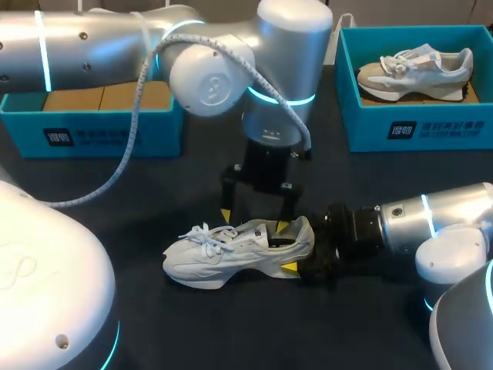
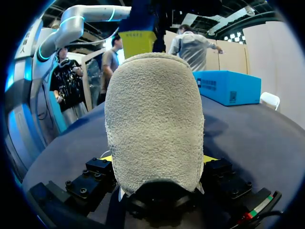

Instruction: Take the shoe out of the shoebox, open the shoe tongue, remove and reinsert the insole, then place the shoe into the shoebox

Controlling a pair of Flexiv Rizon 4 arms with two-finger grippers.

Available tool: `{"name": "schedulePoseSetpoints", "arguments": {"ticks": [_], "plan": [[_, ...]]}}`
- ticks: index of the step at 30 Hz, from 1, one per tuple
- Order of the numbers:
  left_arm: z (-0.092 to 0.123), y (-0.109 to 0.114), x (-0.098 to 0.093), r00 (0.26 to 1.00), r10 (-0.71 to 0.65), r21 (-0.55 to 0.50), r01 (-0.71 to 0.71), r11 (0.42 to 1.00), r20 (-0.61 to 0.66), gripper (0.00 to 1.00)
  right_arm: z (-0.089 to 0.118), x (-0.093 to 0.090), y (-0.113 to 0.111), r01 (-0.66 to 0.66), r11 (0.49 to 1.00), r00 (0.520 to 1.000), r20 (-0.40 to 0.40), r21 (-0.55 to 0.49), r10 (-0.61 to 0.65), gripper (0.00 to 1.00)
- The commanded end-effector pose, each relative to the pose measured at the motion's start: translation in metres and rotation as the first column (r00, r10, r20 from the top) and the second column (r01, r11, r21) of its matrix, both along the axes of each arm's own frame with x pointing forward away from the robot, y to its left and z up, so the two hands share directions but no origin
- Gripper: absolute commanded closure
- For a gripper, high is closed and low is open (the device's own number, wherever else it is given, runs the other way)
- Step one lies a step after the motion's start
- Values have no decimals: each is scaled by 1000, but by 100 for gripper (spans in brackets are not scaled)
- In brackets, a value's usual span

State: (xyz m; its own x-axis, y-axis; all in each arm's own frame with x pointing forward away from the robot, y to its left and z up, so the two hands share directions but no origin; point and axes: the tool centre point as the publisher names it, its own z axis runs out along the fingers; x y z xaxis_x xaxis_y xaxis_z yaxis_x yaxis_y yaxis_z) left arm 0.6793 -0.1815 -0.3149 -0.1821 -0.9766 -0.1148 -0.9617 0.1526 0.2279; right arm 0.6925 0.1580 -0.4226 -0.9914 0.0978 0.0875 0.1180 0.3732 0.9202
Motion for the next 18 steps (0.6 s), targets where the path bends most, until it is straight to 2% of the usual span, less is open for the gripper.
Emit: {"name": "schedulePoseSetpoints", "arguments": {"ticks": [1, 18], "plan": [[-9, -2, 1, 1000, 21, 11, -21, 1000, 3, 0, 0, -1, 1, 0, 1000, 1000, 0, -2, 0, 100], [-25, -1, 0, 996, 88, 105, -87, 991, -11, 0, 0, -1, 1, 0, 1000, 1000, 0, -2, 0, 100]]}}
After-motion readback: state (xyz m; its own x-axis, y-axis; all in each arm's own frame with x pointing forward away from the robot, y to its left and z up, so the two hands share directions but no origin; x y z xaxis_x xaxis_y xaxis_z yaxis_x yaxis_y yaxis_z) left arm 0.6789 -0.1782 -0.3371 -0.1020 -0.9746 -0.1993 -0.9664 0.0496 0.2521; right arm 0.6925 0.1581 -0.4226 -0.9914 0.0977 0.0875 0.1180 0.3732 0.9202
